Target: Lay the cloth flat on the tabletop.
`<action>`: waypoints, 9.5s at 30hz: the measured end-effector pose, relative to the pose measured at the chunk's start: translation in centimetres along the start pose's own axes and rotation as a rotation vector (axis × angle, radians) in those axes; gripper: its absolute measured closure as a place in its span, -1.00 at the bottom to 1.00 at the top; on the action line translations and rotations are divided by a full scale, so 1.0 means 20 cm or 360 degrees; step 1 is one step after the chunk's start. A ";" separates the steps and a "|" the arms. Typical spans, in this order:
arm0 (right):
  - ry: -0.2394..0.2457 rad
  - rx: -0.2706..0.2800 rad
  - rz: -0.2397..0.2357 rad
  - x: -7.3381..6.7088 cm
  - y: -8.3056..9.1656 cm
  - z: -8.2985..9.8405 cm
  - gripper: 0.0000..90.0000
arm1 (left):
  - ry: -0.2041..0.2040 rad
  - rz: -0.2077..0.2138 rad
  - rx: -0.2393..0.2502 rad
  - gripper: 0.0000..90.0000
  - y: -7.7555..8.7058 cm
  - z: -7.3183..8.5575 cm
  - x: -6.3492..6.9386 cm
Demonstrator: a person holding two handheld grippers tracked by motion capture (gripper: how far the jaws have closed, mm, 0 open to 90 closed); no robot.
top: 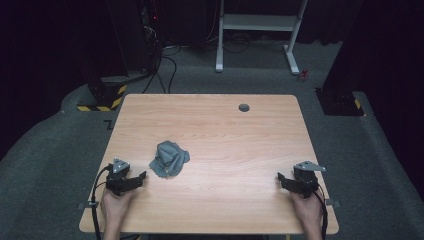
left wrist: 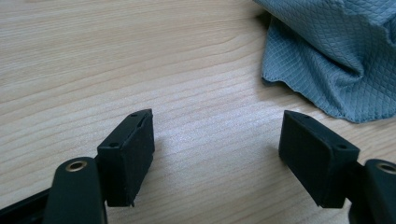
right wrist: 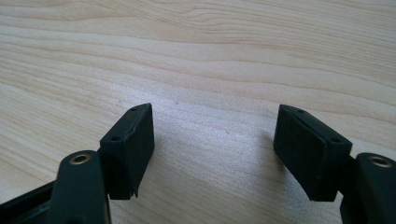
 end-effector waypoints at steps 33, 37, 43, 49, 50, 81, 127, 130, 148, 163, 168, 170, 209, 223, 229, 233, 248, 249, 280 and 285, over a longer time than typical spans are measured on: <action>0.0001 0.0000 -0.0003 0.00 0.00 0.00 -0.36 | -0.0015 0.0071 -0.0043 -0.58 -0.02 -0.01 0.06; 0.0001 0.0000 -0.0003 0.00 0.00 0.00 -0.36 | -0.0014 0.0074 -0.0028 -0.60 -0.02 -0.02 0.07; 0.0001 0.0000 -0.0003 0.00 0.00 0.00 -0.36 | 0.0032 0.0181 -0.0009 -0.64 0.00 -0.03 0.13; 0.0002 0.0001 -0.0003 0.00 0.00 0.00 -0.36 | 0.0037 0.0223 0.0000 -0.66 0.00 -0.04 0.17; 0.0001 0.0000 -0.0003 0.00 0.00 0.00 -0.36 | 0.0039 0.0239 0.0008 -0.66 0.01 -0.05 0.18; 0.0002 0.0000 -0.0002 0.00 0.00 0.00 -0.36 | -0.0104 0.0157 -0.0089 -0.57 -0.24 -0.20 0.40; 0.0008 0.0000 0.0002 0.00 0.00 0.00 -0.37 | -0.0313 0.0580 -0.0027 0.78 -0.34 -0.30 1.12; 0.0006 -0.0001 0.0001 0.00 0.00 0.00 -0.37 | -0.0332 0.0602 -0.0046 0.77 -0.37 -0.28 1.21; 0.0026 0.0020 -0.0015 -0.02 0.00 -0.01 -0.10 | -0.0432 0.0558 -0.0013 0.18 -0.31 -0.23 1.19; 0.0406 0.0227 -0.0442 -0.63 0.04 -0.29 0.39 | -0.0467 0.0426 0.0010 0.16 -0.33 -0.18 1.09; 0.0627 0.0168 -0.0572 -0.93 -0.06 -0.37 0.38 | -0.0426 0.0441 -0.0005 0.10 -0.33 -0.18 1.09; 0.0639 0.0160 -0.0573 -0.94 -0.07 -0.38 0.38 | -0.0440 0.0437 -0.0009 0.11 -0.33 -0.18 1.08; 0.0512 0.0330 -0.0452 -0.71 0.01 -0.58 0.39 | -0.0431 0.0476 -0.0018 0.29 -0.33 -0.17 1.09; 0.0731 0.0093 -0.0563 -0.99 -0.24 -0.52 0.93 | -0.0439 0.0448 0.0007 -0.01 -0.33 -0.18 1.09; 0.0660 0.0165 -0.0553 -0.92 -0.18 -0.63 0.97 | -0.0566 0.0450 0.0181 -0.11 -0.25 -0.27 1.16; 0.0656 0.0181 -0.0588 -0.92 -0.15 -0.66 0.96 | -0.0629 0.0464 0.0191 -0.11 -0.24 -0.34 1.22; 0.0531 0.0341 -0.0535 -0.74 -0.02 -0.65 0.44 | -0.0500 0.0575 0.0072 0.96 -0.33 -0.57 1.27; 0.0550 0.0330 -0.0494 -0.71 0.00 -0.60 0.37 | -0.0451 0.0550 0.0050 0.96 -0.36 -0.60 1.24; 0.0133 0.0013 -0.0253 -0.34 -0.34 -0.61 0.91 | -0.0245 0.0325 -0.0202 0.53 -0.65 -0.55 1.07; 0.0072 0.0029 -0.0251 -0.31 -0.34 -0.60 0.55 | -0.0308 0.0338 -0.0131 0.17 -0.54 -0.56 1.05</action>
Point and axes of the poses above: each handheld gripper's, and its own axes: y roughly backward along the jaws, z roughly out of its underside, x roughly to its right, the point moved 10 cm from there along -y, roughly forward along the jaws, and after that the axes turned 8 degrees about y, right-handed, at the moved point
